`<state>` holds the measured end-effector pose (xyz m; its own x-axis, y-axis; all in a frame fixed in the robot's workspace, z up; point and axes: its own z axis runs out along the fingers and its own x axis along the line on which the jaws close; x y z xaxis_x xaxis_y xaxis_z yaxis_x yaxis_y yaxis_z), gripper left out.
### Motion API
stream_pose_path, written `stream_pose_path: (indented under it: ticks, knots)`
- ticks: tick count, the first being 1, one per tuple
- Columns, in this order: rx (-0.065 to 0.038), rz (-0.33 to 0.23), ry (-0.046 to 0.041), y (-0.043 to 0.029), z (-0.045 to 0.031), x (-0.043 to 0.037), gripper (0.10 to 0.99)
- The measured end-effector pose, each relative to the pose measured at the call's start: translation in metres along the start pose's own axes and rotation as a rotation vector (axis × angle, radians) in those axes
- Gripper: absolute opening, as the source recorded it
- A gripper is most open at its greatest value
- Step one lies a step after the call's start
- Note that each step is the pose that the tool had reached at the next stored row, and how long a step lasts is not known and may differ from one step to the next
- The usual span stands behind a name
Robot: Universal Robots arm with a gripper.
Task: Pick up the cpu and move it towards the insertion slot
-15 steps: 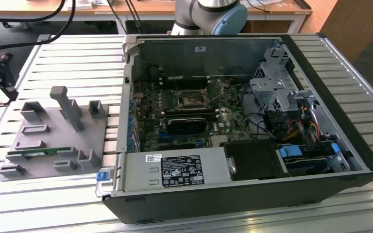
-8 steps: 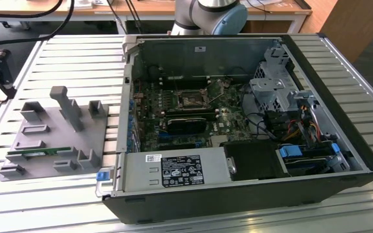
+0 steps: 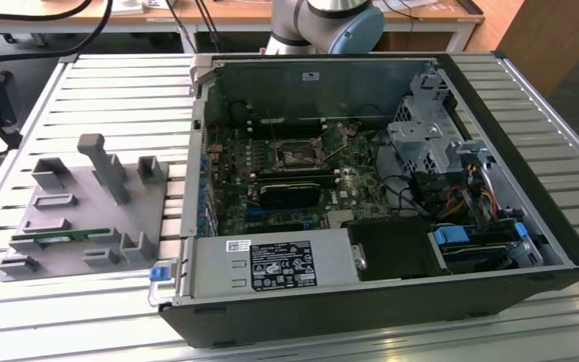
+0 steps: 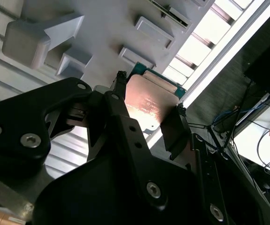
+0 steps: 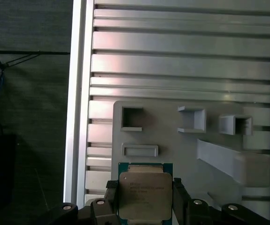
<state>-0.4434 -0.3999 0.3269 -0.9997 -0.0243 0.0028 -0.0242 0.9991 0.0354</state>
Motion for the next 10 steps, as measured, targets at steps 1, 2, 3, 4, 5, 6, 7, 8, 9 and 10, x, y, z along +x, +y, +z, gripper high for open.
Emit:
stream_pose_path:
  ticks: [1, 2, 3, 4, 5, 6, 7, 8, 9, 10]
  knots:
    - [0.0, 0.0, -0.0001, 0.0001, -0.001, 0.0, 0.545]
    - [0.0, 0.0, -0.0001, 0.0002, -0.0021, 0.0, 0.545]
    - [0.0, 0.0, -0.0001, 0.0004, -0.0032, 0.0, 0.545]
    - [0.0, 0.0, 0.0, 0.0005, -0.0044, 0.0, 0.545]
    - [0.0, 0.0, -0.0001, 0.0005, -0.0057, 0.0, 0.545]
    - [0.0, 0.0, 0.0, 0.0006, -0.007, 0.0, 0.545]
    - [0.0, 0.0, 0.0, 0.0007, -0.0082, 0.0, 0.545]
    - [0.0, 0.0, -0.0001, 0.0007, -0.0094, 0.0, 0.545]
    - [0.0, 0.0, -0.0001, 0.0008, -0.0106, 0.0, 0.545]
    - [0.0, 0.0, -0.0001, 0.0009, -0.0119, 0.0, 0.545]
